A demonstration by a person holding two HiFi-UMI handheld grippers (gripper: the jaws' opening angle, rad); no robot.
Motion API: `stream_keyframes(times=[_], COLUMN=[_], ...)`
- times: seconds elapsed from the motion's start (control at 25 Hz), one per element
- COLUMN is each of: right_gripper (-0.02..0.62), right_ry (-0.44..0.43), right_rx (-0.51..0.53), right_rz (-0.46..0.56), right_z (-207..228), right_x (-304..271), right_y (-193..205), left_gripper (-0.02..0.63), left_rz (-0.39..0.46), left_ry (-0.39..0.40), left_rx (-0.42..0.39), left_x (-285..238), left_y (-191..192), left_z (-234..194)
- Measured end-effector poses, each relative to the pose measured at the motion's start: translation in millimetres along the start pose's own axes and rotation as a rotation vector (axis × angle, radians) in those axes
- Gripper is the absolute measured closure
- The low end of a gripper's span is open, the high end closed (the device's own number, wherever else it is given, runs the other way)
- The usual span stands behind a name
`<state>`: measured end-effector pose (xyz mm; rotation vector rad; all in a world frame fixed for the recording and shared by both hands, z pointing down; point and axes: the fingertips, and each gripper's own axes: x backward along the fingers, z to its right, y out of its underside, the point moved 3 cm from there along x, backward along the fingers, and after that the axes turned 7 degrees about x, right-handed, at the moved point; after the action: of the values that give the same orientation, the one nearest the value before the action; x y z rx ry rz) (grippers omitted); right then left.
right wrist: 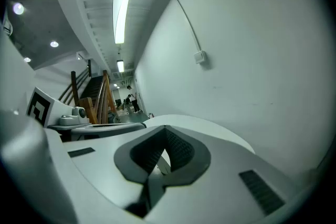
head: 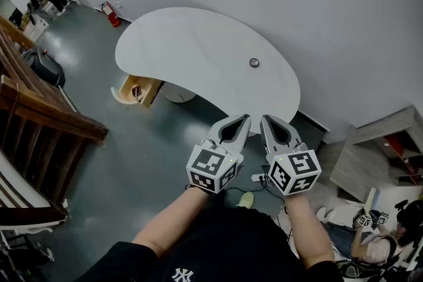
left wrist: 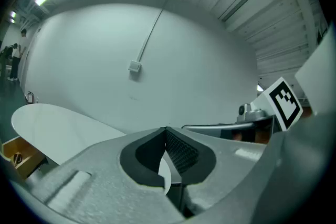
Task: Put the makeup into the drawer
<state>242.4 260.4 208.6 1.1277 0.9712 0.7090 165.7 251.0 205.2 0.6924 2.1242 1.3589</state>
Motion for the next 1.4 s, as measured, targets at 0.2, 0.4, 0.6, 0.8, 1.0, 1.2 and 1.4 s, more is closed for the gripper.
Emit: stream_keyframes(times=[0.2, 0.4, 0.6, 0.8, 1.0, 1.2, 1.4], right_gripper=[0.581, 0.581, 0.58, 0.58, 0.58, 0.58, 0.58], right_ry=[0.018, 0.05, 0.036, 0.062, 0.086, 0.1, 0.101], right_rx=[-0.003, -0.009, -0.044, -0.073, -0.071, -0.072, -0.091], right_rz=[-0.002, -0.005, 0.002, 0.044, 0.058, 0.071, 0.069], right_z=[-5.8, -16.8, -25.7, -25.8, -29.6, -26.7, -11.6], right_x=[-31.7, -59.6, -83.3, -98.4, -103.0, -113.5, -129.2], right_y=[-7.2, -10.3, -14.2, -18.6, -17.5, -18.8, -10.1], left_gripper=[0.597, 0.597, 0.597, 0.597, 0.597, 0.597, 0.597], left_rz=[-0.008, -0.021, -0.029, -0.039, -0.043, -0.055, -0.08], left_ry=[0.019, 0.049, 0.07, 0.087, 0.094, 0.105, 0.102], left_rx=[-0.006, -0.009, -0.001, -0.007, -0.026, -0.047, -0.078], left_x=[-4.9, -4.9, -10.8, -14.8, -15.1, -23.1, -42.9], left_y=[-13.3, -21.3, -29.1, -31.9, -34.4, -36.3, -31.9], left_z=[-31.0, -60.9, -89.6, -115.2, -129.2, -135.3, -141.7])
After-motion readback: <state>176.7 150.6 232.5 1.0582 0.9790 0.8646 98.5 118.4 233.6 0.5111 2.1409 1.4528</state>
